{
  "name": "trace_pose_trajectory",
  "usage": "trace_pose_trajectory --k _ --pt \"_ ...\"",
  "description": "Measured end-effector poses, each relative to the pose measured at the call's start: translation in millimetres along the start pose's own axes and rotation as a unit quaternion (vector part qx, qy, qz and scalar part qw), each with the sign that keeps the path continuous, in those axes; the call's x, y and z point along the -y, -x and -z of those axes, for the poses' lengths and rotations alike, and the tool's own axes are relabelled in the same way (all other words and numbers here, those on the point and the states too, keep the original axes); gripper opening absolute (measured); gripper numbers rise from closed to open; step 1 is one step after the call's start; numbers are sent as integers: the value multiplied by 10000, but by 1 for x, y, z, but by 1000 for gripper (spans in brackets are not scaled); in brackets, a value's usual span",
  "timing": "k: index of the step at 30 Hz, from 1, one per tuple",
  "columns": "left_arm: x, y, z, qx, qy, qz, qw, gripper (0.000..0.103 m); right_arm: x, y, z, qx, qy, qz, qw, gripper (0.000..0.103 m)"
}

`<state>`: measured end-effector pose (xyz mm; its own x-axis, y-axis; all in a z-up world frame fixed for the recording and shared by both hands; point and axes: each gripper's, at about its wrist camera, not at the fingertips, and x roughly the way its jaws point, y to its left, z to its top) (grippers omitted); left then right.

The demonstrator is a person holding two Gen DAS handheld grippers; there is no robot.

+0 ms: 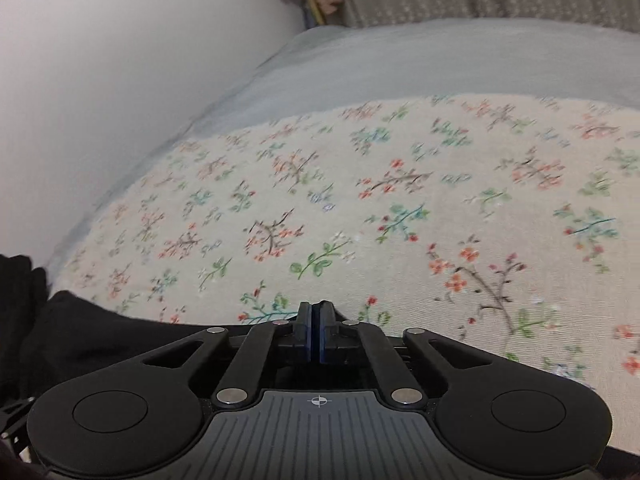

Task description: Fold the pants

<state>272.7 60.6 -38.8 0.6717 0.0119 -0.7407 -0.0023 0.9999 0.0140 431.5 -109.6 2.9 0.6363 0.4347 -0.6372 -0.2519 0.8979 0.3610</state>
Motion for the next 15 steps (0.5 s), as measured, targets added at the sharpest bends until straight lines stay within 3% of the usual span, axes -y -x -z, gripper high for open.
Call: trace_pose_trajectory --k 1,3,7,9,11,12,15 --pt "-1 0 -1 -23 7 25 10000 74 -1 9 0 173 6 263 9995 22" --pt "-5 1 -4 -78 101 110 9999 74 2 34 2 490 9 613 9969 26" --pt "-35 7 -15 -53 861 442 9953 73 33 101 30 771 -353 843 9928 32" --pt "-48 12 -21 103 1053 417 9935 73 57 134 54 703 -588 1059 9901 33" --pt "-59 16 -23 218 1141 292 9928 73 81 160 79 459 -720 1254 9884 43" --pt "-65 16 -23 228 1224 262 9919 73 94 171 93 269 -772 1459 9859 53" --pt "-86 11 -23 174 1593 153 9870 73 139 215 127 245 -1167 1788 9766 53"
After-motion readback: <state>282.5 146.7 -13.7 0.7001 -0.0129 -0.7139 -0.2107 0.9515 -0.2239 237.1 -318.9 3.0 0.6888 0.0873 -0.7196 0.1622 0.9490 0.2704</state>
